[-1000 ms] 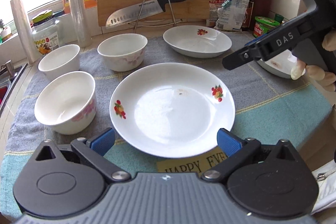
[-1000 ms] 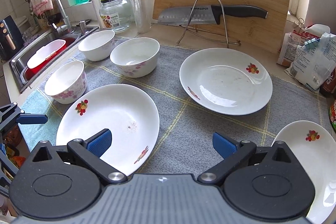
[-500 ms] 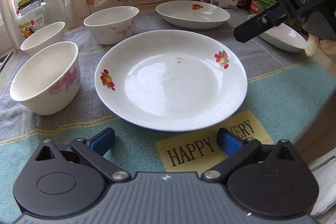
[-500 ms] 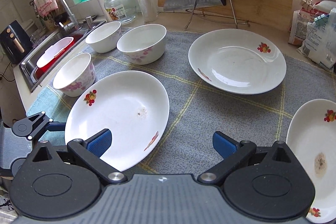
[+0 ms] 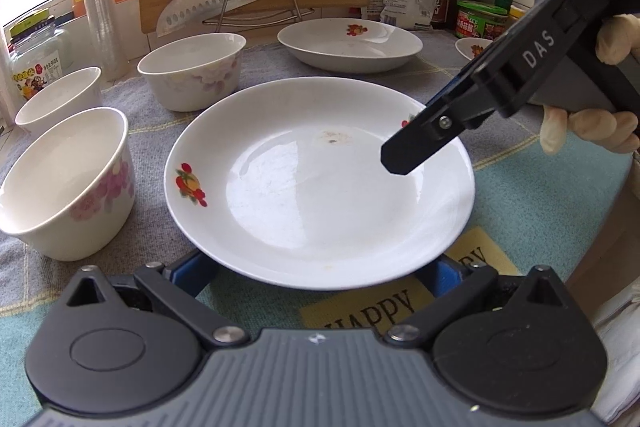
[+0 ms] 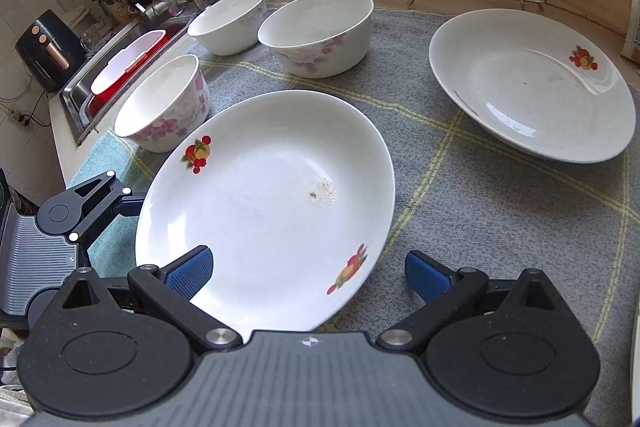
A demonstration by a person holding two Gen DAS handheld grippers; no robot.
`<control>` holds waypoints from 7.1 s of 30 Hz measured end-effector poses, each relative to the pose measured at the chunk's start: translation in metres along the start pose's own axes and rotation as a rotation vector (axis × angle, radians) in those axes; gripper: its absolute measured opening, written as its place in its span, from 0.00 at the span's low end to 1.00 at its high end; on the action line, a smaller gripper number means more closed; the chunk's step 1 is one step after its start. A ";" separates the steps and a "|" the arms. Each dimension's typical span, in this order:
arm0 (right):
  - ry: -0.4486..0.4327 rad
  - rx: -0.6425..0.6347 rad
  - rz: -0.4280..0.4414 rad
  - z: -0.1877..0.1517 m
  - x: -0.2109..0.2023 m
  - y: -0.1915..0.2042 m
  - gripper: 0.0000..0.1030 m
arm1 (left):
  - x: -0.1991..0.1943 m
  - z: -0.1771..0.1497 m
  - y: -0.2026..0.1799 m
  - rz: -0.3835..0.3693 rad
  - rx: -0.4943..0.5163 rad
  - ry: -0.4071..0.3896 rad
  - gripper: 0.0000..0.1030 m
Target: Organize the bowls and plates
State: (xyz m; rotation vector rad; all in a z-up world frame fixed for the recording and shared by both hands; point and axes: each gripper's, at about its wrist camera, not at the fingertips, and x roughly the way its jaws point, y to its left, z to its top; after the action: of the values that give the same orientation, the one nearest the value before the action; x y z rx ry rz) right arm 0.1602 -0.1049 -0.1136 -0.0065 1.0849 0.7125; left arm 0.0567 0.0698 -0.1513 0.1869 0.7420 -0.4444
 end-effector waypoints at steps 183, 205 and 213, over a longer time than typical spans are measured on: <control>-0.120 0.330 -0.132 -0.071 -0.152 -0.235 1.00 | 0.126 0.158 -0.189 -0.365 0.355 0.060 0.99; -0.121 0.361 -0.198 -0.081 -0.167 -0.219 1.00 | 0.131 0.158 -0.186 -0.372 0.354 0.049 0.98; -0.114 0.371 -0.222 -0.082 -0.168 -0.212 1.00 | 0.132 0.158 -0.186 -0.372 0.353 0.049 0.98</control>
State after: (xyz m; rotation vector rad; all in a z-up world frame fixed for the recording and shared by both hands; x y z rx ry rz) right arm 0.1618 -0.3868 -0.0879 0.2255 1.0734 0.3024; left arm 0.1541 -0.1886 -0.1289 0.3944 0.7435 -0.9291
